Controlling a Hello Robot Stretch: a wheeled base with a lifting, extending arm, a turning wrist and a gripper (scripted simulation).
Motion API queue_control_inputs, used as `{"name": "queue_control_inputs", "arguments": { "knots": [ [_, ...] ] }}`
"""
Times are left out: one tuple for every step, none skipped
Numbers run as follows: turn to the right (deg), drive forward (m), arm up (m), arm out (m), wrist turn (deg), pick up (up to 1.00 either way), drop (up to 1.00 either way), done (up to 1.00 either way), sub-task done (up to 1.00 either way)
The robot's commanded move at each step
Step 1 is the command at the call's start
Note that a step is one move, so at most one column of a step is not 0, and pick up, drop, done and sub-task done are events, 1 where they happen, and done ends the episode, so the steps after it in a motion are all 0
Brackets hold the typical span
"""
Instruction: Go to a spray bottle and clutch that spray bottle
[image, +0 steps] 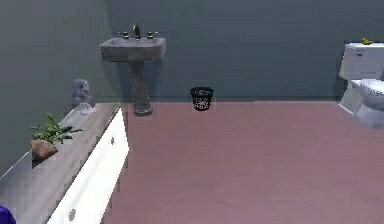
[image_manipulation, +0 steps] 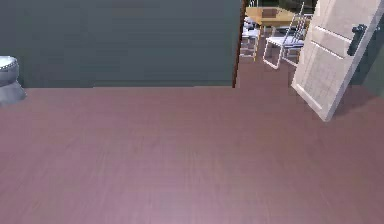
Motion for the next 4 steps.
{"name": "queue_control_inputs", "arguments": {
  "knots": [
    [0.0,0.15,0.0,0.0,0.0,0.0,0.0,0.0,0.0],
    [-45.0,0.0,0.0,0.0,0.0,0.0,0.0,0.0,0.0],
    [-45.0,0.0,0.0,0.0,0.0,0.0,0.0,0.0,0.0],
    [-45.0,0.0,0.0,0.0,0.0,0.0,0.0,0.0,0.0]
  ]
}}
